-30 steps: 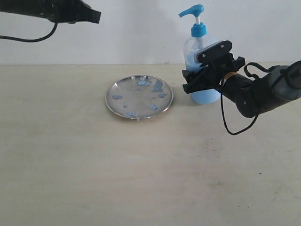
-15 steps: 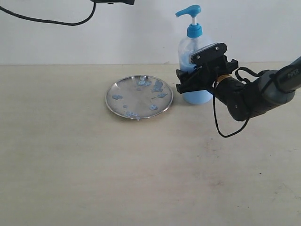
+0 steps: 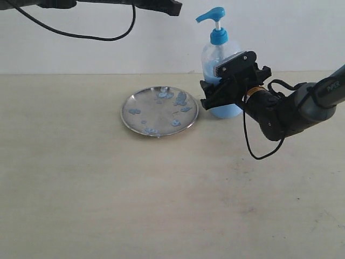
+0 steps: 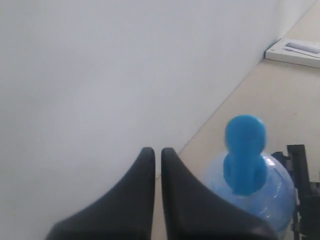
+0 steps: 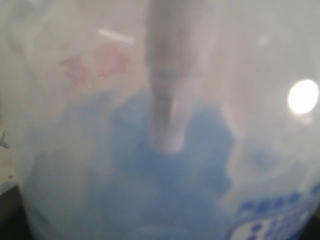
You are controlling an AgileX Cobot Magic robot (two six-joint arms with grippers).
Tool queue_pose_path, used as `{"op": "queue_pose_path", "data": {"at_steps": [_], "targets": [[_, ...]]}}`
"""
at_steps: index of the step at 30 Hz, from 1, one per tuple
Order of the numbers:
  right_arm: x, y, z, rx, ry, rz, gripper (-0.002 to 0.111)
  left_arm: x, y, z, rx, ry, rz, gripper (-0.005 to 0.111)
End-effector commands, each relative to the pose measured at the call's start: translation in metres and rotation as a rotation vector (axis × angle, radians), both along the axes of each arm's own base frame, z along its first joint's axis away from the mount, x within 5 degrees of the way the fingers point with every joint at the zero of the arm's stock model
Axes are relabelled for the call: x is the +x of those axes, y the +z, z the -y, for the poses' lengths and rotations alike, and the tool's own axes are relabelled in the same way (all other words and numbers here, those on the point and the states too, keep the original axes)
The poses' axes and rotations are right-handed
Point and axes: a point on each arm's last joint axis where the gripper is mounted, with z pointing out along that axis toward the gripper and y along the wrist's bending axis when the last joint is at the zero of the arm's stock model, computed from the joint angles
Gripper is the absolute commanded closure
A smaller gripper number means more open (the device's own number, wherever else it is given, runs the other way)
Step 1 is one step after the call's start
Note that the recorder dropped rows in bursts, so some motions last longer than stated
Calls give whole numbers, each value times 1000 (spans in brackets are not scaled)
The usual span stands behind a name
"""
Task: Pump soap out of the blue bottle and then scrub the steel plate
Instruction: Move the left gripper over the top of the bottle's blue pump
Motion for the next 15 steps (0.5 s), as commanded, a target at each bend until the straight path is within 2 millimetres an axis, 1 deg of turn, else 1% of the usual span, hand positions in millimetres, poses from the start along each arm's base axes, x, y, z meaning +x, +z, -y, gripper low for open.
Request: {"op": "queue_pose_path", "data": {"at_steps": [1, 8, 11, 13, 15], "targets": [[-2, -14, 1, -77, 13, -66, 108, -9, 1, 16, 16, -57, 31, 102], [-3, -18, 1, -104, 17, -102, 108, -11, 3, 18, -4, -81, 19, 102], [-3, -19, 1, -107, 17, -113, 108, -11, 6, 16, 17, -73, 34, 102], [-3, -19, 2, -105, 15, -109, 108, -14, 16, 14, 11, -52, 60, 102], [-3, -18, 1, -102, 15, -96, 108, -21, 35, 10, -9, -47, 86, 102]]}}
